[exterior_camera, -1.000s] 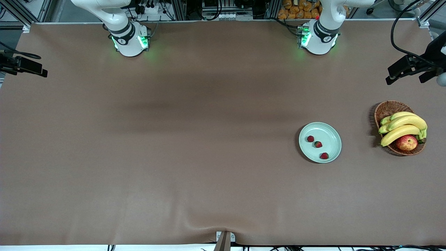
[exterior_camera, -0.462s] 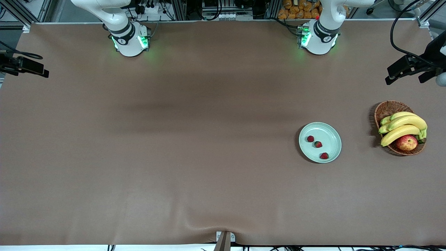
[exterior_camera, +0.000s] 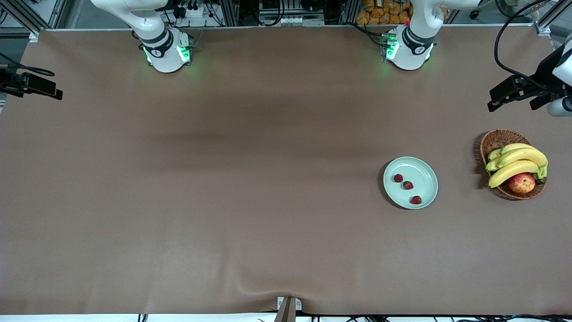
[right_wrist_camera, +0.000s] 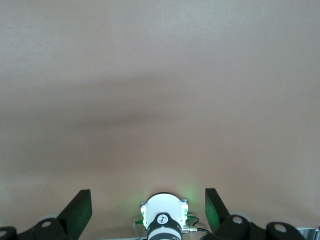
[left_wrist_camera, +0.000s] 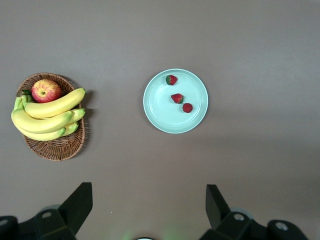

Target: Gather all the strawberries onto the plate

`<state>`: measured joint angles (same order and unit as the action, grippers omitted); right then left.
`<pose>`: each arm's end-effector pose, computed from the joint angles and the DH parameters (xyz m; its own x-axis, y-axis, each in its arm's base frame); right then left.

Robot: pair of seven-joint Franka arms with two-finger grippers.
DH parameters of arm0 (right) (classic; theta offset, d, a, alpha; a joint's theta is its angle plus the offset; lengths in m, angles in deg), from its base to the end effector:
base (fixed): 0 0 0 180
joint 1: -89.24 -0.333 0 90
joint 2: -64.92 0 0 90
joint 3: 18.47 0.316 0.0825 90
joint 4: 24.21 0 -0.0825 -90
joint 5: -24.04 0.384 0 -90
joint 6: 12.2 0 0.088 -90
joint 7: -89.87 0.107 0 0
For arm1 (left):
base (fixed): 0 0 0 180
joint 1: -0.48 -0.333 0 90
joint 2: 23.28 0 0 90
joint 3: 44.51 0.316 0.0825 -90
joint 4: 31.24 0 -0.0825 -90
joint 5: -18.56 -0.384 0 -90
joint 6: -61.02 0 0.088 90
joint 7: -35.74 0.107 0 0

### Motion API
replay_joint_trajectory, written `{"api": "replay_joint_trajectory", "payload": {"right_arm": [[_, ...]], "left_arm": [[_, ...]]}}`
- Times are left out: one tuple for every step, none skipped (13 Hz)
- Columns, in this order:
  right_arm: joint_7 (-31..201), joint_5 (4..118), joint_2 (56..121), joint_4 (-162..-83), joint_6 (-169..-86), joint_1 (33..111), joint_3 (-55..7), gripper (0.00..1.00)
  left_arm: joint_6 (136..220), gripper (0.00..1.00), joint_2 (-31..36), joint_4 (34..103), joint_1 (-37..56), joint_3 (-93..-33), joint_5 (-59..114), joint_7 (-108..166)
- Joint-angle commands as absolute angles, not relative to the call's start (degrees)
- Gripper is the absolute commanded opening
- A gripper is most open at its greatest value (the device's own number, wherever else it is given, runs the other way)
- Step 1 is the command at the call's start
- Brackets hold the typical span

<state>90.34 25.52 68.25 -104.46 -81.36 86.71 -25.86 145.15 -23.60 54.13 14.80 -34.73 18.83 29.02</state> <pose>0.5301 -0.0392 0.6433 0.9651 -0.0827 -0.2486 -0.0895 -0.9959 -0.0162 0.5408 -0.0432 0.6563 0.9992 0.0375 -0.0167 0.0376 -0.9993 0.0037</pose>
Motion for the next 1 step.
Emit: {"api": "replay_joint_trajectory", "payload": {"right_arm": [[90.7, 25.7, 68.3, -104.0, -81.3, 86.0, -26.6, 1.0]], "left_arm": [[144.9, 1.0, -23.5, 53.4, 15.4, -34.6, 18.9, 28.8]]}}
